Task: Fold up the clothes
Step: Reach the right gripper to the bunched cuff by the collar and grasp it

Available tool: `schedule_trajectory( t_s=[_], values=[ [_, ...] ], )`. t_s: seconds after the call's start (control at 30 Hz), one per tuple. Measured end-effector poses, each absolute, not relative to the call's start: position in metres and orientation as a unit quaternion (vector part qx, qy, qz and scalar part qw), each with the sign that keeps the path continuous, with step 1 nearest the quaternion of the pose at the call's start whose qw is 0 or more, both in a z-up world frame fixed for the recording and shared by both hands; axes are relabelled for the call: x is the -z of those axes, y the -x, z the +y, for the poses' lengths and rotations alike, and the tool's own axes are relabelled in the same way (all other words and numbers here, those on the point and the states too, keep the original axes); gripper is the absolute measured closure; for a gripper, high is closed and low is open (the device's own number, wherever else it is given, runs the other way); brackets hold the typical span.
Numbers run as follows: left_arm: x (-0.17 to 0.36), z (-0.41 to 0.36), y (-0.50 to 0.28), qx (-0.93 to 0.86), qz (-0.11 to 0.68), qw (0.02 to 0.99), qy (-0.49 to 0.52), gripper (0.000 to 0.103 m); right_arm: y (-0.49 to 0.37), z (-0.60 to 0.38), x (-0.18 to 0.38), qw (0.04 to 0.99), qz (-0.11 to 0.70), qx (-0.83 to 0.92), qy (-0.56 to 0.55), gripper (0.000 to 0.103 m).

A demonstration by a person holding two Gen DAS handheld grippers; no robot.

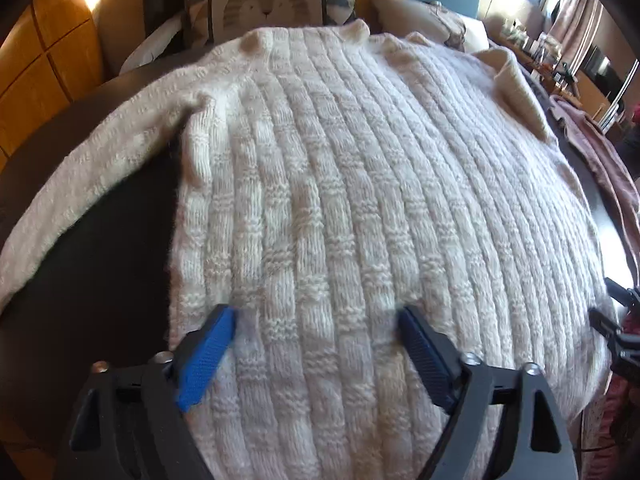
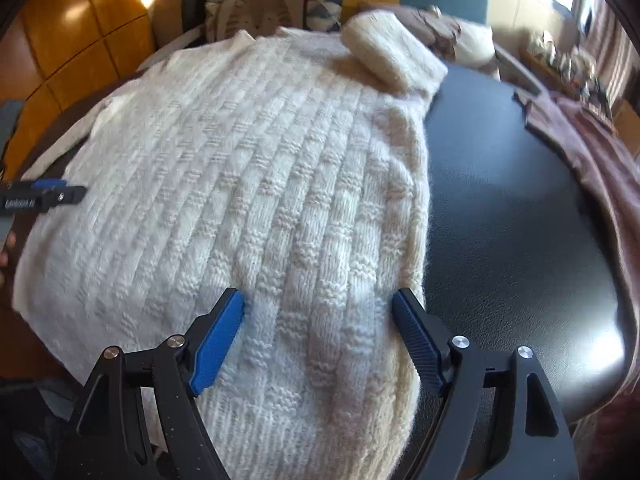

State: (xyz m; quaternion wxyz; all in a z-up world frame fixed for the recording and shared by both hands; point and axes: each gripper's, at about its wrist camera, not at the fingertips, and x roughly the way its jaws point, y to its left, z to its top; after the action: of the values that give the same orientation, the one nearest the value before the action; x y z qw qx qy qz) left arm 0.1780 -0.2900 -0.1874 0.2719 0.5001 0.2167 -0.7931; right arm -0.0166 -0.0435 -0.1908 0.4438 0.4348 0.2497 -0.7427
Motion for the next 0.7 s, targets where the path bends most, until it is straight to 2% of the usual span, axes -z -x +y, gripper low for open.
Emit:
schedule_trajectory(
  t_s=[0.23,0.47,0.7],
  values=[
    [0.182,-0.304,-0.180,0.795,0.230,0.257,-0.499,0.013,0.055,-0.060,0.161,0.450,0.235,0.740,-0.441,0.022],
    [0.162,-0.353,-0.140,0.812,0.257,0.265,-0.453,0.013,0.155,-0.137,0.102,0.432,0.200,0.790,-0.385,0.022],
    [0.178,-0.389,-0.095,0.811,0.270,0.253,-0.453,0.013,0.252,-0.217,0.107,0.423,0.166,0.789,-0.413,0.022]
  ],
)
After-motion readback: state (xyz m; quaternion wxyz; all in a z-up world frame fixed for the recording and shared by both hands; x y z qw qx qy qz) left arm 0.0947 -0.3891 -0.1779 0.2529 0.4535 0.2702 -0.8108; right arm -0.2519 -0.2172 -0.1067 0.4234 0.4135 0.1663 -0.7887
